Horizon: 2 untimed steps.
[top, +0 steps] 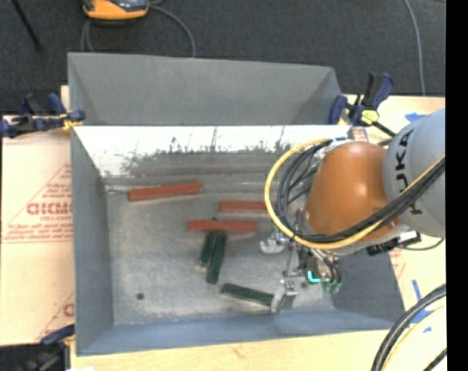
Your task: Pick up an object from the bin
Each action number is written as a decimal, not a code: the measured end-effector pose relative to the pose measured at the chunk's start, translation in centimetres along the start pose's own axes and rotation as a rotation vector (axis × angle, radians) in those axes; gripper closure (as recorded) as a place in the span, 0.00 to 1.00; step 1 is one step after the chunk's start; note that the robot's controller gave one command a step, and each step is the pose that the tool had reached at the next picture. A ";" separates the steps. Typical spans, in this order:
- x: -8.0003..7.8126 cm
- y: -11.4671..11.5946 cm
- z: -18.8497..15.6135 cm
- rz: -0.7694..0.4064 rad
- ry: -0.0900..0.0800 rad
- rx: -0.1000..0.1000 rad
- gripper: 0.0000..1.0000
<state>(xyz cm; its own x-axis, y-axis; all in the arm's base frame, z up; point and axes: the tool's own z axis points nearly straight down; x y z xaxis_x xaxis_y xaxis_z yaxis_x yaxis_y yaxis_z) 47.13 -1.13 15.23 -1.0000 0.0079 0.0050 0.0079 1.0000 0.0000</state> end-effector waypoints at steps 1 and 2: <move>-0.2 0.0 -0.3 0.000 -0.007 0.000 0.00; -0.7 -0.3 7.7 0.058 -0.023 -0.001 1.00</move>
Offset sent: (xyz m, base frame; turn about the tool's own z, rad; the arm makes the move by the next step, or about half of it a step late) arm 0.0009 -0.0031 -0.0823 0.0582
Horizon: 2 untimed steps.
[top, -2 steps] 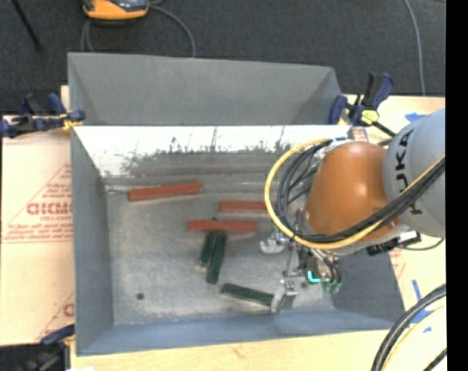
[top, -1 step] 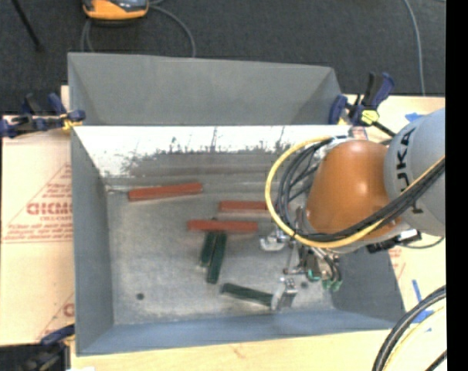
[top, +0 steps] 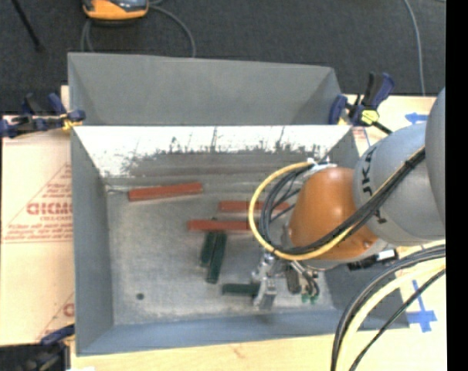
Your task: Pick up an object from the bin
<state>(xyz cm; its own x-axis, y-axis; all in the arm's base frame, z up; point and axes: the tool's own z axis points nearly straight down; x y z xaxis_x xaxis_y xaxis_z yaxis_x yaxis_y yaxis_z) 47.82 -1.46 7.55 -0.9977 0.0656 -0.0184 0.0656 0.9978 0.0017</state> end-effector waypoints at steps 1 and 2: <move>0.0 0.0 0.0 -0.001 0.000 0.000 1.00; -0.5 0.8 -12.4 -0.027 0.015 0.001 1.00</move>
Offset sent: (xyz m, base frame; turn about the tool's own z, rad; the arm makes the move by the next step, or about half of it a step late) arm 0.0019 0.0085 0.1242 -0.0235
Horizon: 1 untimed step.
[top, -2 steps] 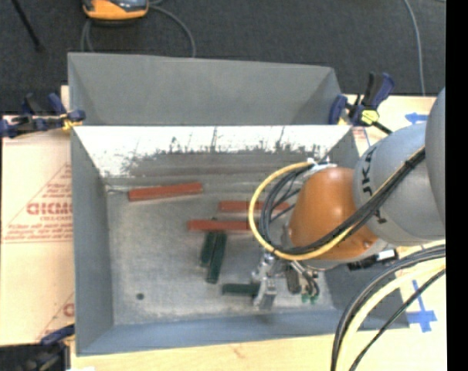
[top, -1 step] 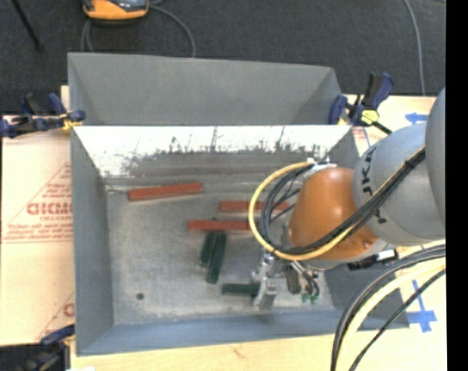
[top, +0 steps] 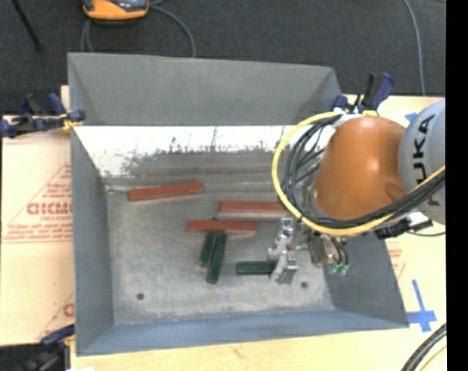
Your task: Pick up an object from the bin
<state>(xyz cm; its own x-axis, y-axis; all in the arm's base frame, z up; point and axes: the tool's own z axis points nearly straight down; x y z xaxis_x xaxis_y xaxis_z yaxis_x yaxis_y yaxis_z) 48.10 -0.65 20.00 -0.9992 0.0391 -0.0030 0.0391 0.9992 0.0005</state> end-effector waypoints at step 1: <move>0.0 0.0 0.0 0.000 0.000 0.000 1.00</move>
Offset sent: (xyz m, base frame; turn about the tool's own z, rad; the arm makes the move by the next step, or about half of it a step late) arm 0.0233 -0.0647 0.1124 -0.3325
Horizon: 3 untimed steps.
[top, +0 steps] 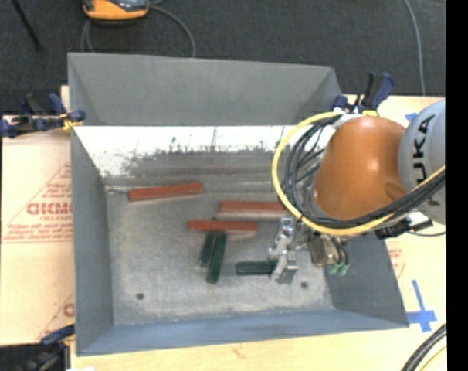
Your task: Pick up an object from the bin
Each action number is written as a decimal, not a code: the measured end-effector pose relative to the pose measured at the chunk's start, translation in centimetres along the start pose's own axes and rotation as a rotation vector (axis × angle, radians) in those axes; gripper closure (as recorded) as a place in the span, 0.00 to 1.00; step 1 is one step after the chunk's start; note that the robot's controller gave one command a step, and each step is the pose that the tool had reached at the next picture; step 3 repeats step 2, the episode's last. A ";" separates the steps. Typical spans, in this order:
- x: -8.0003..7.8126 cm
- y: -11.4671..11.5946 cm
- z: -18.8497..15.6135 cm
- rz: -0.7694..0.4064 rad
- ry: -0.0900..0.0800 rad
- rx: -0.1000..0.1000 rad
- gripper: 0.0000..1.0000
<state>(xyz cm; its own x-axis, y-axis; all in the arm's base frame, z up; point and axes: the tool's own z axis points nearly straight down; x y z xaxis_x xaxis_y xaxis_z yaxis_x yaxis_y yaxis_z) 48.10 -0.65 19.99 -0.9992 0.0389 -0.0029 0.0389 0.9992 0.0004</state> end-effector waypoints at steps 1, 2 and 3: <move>-2.8 -6.6 -11.5 -0.329 -0.006 0.004 1.00; -2.8 -6.5 -11.4 -0.330 -0.003 0.002 1.00; -2.8 -6.5 -11.4 -0.330 -0.003 0.002 1.00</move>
Offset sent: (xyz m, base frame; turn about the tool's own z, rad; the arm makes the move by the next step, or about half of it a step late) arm 0.0000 0.0000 0.0000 0.0000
